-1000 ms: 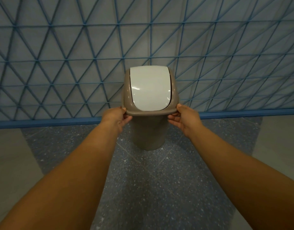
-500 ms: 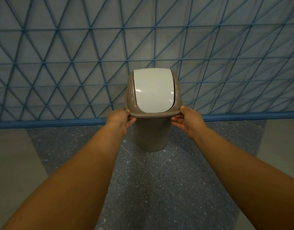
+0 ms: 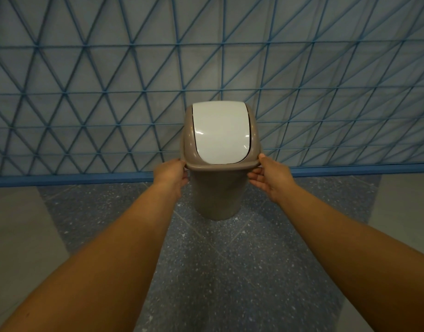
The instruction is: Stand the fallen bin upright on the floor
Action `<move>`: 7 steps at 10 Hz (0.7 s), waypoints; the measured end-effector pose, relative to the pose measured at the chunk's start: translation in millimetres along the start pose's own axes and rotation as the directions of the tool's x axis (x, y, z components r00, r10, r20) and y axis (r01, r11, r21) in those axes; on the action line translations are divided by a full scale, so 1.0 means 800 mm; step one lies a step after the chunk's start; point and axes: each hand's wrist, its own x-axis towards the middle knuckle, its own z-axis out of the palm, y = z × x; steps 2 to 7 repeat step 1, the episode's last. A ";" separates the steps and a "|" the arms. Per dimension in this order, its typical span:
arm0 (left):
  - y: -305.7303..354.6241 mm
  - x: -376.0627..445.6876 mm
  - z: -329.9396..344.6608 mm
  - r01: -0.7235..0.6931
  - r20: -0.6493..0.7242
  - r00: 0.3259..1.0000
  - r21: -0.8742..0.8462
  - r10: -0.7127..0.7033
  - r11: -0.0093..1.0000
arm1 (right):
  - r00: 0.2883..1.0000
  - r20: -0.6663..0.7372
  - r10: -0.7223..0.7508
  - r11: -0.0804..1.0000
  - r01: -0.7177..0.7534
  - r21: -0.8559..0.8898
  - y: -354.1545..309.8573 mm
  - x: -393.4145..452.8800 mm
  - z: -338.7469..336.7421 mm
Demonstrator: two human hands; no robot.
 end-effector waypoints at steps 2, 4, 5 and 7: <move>-0.002 -0.007 -0.005 -0.067 -0.083 0.993 0.223 0.087 0.972 | 0.998 -0.056 -0.031 0.999 0.030 -0.019 0.001 -0.003 -0.005; -0.002 -0.007 -0.005 -0.067 -0.083 0.993 0.223 0.087 0.972 | 0.998 -0.056 -0.031 0.999 0.030 -0.019 0.001 -0.003 -0.005; -0.002 -0.007 -0.005 -0.067 -0.083 0.993 0.223 0.087 0.972 | 0.998 -0.056 -0.031 0.999 0.030 -0.019 0.001 -0.003 -0.005; -0.002 -0.007 -0.005 -0.067 -0.083 0.993 0.223 0.087 0.972 | 0.998 -0.056 -0.031 0.999 0.030 -0.019 0.001 -0.003 -0.005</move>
